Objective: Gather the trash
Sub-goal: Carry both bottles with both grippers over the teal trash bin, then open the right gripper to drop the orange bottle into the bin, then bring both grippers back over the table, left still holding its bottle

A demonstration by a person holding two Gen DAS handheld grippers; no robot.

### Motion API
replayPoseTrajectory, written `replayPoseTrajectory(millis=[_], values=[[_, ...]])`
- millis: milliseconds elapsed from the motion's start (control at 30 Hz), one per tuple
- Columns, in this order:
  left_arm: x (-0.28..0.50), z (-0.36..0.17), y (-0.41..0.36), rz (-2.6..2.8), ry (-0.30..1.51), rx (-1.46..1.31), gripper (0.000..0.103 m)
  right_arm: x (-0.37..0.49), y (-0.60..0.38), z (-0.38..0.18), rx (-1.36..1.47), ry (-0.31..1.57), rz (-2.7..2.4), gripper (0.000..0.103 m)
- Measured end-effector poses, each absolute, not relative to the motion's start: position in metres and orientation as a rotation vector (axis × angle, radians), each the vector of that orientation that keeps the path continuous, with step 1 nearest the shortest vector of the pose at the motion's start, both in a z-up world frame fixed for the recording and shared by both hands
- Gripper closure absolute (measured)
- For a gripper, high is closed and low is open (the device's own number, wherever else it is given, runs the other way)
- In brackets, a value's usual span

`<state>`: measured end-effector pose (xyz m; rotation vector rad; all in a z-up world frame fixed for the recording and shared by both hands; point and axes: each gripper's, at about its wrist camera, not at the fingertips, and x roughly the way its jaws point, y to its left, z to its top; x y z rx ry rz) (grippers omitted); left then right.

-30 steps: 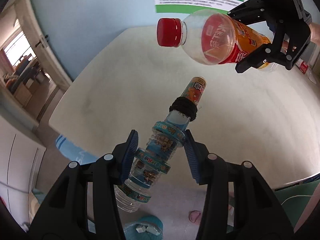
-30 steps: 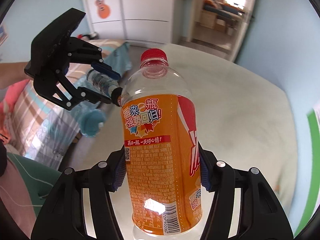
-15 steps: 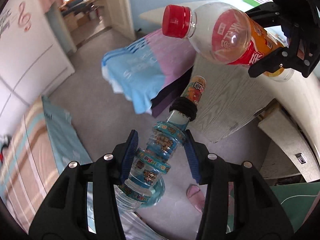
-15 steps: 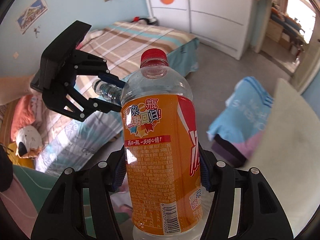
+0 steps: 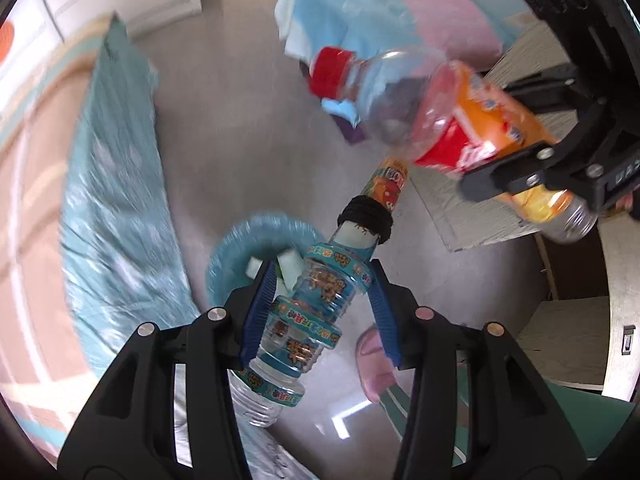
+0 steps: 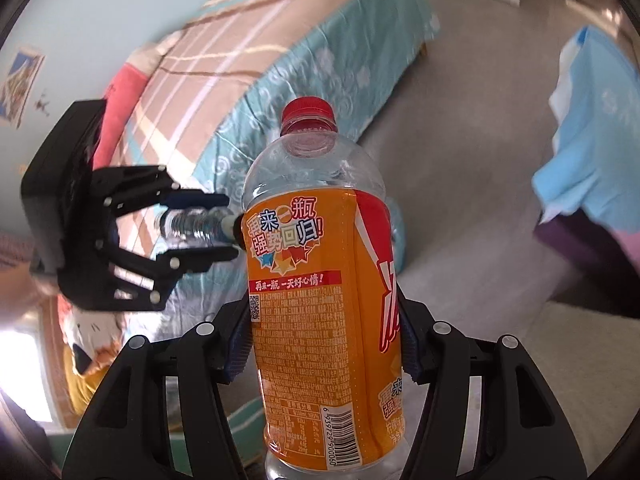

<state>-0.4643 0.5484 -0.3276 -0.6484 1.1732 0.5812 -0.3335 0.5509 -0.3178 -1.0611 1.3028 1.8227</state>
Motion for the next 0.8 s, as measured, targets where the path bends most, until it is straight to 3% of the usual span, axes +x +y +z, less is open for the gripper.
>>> replayPoseTrajectory(millis=[200,267,433,467,533,567,800], values=[[-0.482,-0.417,0.560,0.600,1.273,-0.713,0.063,-0.364,0.569,-0.433,-1.027,1.593,1.632,0.044],[-0.490,-0.443,0.563,0.609,1.299,-0.742,0.070,-0.376,0.570,-0.464,-1.033,1.660,1.591,0.043],[-0.502,-0.492,0.568,0.649,1.346,-0.767,0.070,-0.396,0.577,-0.529,-1.058,1.803,1.493,0.042],[-0.503,-0.500,0.570,0.655,1.357,-0.774,0.066,-0.399,0.579,-0.539,-1.048,1.844,1.462,0.042],[-0.508,-0.514,0.575,0.675,1.373,-0.797,0.056,-0.400,0.581,-0.559,-1.037,1.942,1.367,0.018],[-0.512,-0.516,0.575,0.689,1.373,-0.807,0.051,-0.402,0.583,-0.564,-1.038,1.943,1.326,0.015],[-0.527,-0.514,0.559,0.690,1.377,-0.784,0.040,-0.398,0.591,-0.549,-1.003,1.860,1.369,0.015]])
